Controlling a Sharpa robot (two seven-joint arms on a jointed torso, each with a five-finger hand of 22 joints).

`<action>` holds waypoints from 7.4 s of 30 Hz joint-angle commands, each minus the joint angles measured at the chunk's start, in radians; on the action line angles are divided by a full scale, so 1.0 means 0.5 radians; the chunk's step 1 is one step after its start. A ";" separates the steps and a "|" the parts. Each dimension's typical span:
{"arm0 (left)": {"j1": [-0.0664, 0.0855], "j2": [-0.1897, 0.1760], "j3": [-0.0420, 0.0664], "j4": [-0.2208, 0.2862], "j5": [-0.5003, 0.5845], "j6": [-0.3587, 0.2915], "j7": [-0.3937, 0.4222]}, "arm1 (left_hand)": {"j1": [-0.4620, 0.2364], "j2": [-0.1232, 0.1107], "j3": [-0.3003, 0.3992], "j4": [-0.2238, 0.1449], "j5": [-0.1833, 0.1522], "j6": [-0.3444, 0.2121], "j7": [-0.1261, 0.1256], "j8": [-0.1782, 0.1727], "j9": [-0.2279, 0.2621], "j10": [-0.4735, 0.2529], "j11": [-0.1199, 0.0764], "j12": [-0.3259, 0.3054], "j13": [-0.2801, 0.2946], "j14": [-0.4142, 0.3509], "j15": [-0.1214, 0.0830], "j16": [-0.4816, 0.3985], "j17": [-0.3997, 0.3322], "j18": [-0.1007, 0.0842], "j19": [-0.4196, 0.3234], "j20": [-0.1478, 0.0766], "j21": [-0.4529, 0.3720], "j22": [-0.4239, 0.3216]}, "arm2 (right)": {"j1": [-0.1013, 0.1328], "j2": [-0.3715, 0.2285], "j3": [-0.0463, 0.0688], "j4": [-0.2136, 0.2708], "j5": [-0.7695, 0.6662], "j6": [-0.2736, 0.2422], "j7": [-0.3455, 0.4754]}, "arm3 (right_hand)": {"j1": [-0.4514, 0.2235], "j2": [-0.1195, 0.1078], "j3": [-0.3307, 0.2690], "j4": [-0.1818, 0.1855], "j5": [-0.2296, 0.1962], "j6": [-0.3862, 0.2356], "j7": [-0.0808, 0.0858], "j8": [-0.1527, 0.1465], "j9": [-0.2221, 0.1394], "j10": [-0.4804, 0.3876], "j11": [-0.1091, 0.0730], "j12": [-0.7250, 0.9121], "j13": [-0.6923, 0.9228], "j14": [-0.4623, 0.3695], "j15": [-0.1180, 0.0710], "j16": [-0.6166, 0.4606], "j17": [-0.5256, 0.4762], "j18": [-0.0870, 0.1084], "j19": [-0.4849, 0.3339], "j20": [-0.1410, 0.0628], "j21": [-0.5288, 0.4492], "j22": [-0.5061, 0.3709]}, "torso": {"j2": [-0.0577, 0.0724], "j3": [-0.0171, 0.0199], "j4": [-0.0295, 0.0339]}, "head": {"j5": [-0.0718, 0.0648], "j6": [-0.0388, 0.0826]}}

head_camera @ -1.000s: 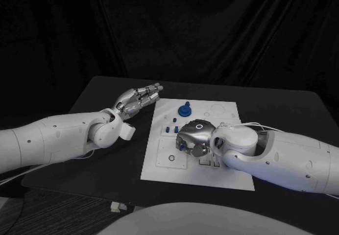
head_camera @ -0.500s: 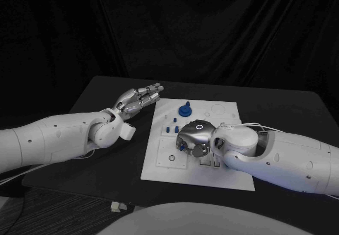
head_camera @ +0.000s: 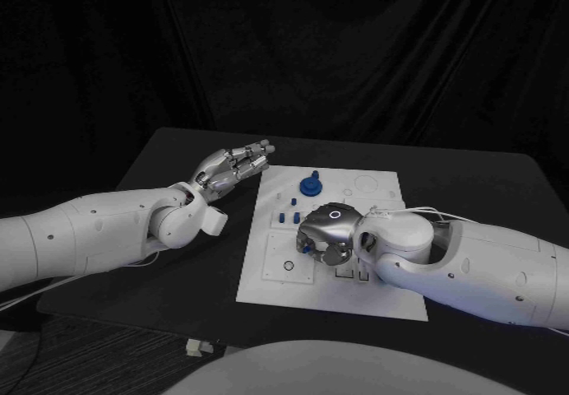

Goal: Assemble the parts on the task board

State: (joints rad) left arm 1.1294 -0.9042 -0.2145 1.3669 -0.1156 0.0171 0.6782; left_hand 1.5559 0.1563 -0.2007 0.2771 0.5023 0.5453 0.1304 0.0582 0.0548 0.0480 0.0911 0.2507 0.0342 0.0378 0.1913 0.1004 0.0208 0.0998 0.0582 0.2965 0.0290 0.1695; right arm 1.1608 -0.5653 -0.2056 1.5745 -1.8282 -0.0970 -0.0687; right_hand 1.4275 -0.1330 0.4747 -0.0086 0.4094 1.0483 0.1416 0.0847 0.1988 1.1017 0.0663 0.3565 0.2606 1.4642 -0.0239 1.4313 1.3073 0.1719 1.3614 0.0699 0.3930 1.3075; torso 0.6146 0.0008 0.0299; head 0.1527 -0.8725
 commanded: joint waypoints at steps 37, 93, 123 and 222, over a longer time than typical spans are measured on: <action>-0.009 0.003 0.002 -0.003 0.013 0.030 0.117 | 0.016 0.001 0.003 -0.005 0.003 0.030 0.002 0.015 0.004 0.004 0.020 0.013 0.002 0.005 0.017 0.008 0.002 0.002 0.019 -0.004 0.007 0.005 | -0.002 -0.022 0.000 0.009 -0.023 -0.086 -0.106 | -0.126 -0.039 -0.079 0.063 -0.446 -0.478 -0.104 -0.044 -0.183 -0.196 0.000 -0.029 0.008 0.098 -0.004 -0.047 0.203 0.007 -0.069 0.012 -0.164 0.038 | 0.000 -0.0003 0.001 | -0.003 0.000; -0.013 -0.005 0.002 0.006 0.013 0.027 0.180 | 0.028 0.003 0.009 -0.008 0.012 0.037 -0.003 0.019 0.004 0.006 0.017 0.022 0.003 0.005 0.005 0.010 0.002 0.004 0.043 -0.005 0.018 0.040 | 0.068 -0.526 -0.001 -0.038 -0.006 -0.507 -0.031 | 0.069 -0.026 -0.562 0.467 -0.520 -0.389 -0.028 0.062 -0.194 -0.561 0.025 0.139 -0.094 0.096 -0.003 -0.021 0.210 0.000 0.035 0.019 -0.323 0.025 | 0.001 0.0007 0.001 | -0.102 0.000; -0.014 -0.017 0.002 0.011 0.013 0.029 0.179 | 0.035 0.006 0.013 -0.010 0.016 0.041 0.000 0.020 0.004 0.011 0.021 0.033 0.005 0.006 0.006 0.012 0.002 0.003 0.046 -0.005 0.020 0.040 | 0.001 -0.420 -0.001 -0.130 0.034 -0.511 0.074 | 0.169 -0.062 -0.263 0.315 0.047 -0.083 -0.024 0.176 -0.068 -0.175 0.003 0.085 -0.174 0.115 0.010 0.012 0.240 -0.025 0.071 0.008 -0.162 0.100 | 0.001 0.0000 0.002 | -0.103 0.000; -0.038 -0.022 0.002 0.010 0.012 0.018 0.204 | 0.015 0.018 0.006 0.007 0.014 -0.053 -0.029 0.002 -0.007 -0.022 -0.011 -0.019 -0.004 -0.065 -0.133 -0.112 -0.021 0.030 -0.044 -0.019 -0.020 -0.116 | -0.104 0.010 0.000 0.150 -0.217 -0.163 -0.006 | 0.193 -0.030 -0.201 0.198 -0.035 -0.040 -0.009 0.137 -0.018 -0.044 0.003 0.008 -0.188 0.128 0.016 0.025 0.254 -0.032 0.072 0.008 -0.038 0.108 | -0.001 -0.0014 0.000 | 0.058 0.000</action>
State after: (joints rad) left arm 1.1119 -0.9170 -0.2147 1.3713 -0.1152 0.0148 0.6785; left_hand 1.5671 0.1597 -0.2008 0.2828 0.5063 0.5197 0.1127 0.0619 0.0515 0.0391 0.0895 0.2469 0.0336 0.0060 0.1161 0.0384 0.0090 0.0999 0.0401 0.2856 0.0212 0.1106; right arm 1.1105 -0.5606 -0.2041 1.6517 -1.9154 -0.2185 -0.0484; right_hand 1.5188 -0.1519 0.3753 0.0962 0.3850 1.0341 0.1380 0.1566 0.1904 1.0653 0.0781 0.3549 0.1656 1.4677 -0.0204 1.4486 1.3073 0.1720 1.4009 0.0735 0.3774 1.3080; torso 0.6146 0.0003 0.0295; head 0.1820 -0.8725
